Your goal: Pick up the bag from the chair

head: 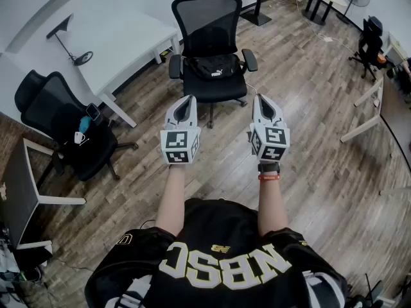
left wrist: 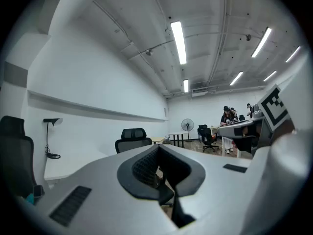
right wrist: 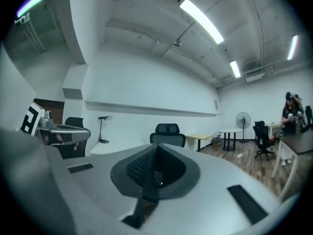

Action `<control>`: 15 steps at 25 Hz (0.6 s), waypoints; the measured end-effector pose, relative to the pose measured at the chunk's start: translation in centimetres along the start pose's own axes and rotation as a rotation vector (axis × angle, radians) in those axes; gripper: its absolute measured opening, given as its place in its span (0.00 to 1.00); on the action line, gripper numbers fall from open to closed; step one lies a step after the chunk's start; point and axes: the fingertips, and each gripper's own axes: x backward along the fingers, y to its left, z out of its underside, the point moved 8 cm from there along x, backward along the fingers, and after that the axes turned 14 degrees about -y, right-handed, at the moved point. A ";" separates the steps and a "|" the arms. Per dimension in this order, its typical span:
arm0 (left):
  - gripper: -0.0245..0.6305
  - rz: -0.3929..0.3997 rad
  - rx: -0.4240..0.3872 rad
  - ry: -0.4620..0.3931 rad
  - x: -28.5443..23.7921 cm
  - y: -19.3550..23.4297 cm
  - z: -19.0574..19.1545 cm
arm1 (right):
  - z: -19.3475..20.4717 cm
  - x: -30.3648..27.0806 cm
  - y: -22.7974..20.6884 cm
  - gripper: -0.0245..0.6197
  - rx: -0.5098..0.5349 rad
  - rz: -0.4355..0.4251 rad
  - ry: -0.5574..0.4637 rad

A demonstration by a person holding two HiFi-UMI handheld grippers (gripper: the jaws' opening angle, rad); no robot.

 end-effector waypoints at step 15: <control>0.06 -0.026 0.023 0.020 -2.8 1.5 2.8 | 3.3 -5.4 -0.5 0.05 -0.085 -0.031 0.038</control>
